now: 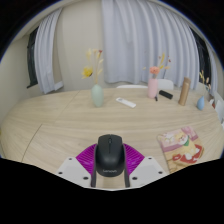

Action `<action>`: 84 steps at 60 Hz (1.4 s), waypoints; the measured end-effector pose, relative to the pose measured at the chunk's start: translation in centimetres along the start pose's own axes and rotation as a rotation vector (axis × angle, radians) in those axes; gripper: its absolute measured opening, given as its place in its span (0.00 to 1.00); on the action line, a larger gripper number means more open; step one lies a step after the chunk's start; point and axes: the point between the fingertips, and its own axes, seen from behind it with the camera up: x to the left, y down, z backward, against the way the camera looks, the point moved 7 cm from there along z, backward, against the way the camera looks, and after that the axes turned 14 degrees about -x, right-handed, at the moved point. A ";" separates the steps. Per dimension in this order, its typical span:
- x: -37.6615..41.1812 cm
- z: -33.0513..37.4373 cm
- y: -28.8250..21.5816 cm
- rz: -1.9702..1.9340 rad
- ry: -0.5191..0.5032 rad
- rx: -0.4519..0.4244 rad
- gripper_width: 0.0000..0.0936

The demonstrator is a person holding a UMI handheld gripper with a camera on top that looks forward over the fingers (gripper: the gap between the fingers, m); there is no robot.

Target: Arrange mouse

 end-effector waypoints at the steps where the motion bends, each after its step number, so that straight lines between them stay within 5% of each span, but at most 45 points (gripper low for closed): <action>1: -1.0 0.1 -1.0 -0.002 0.010 -0.013 0.40; 14: -17.8 -1.1 -7.5 0.031 0.174 -0.074 0.40; 32: -30.9 -3.4 3.9 -0.021 0.217 0.131 0.40; 46: -31.4 -3.2 6.5 -0.006 0.191 0.144 0.47; 52: -32.0 -2.5 6.1 0.012 0.229 0.154 0.95; 70: -24.3 9.1 0.3 0.013 0.168 0.053 0.91; 84: -16.6 18.7 3.4 0.006 0.110 0.086 0.92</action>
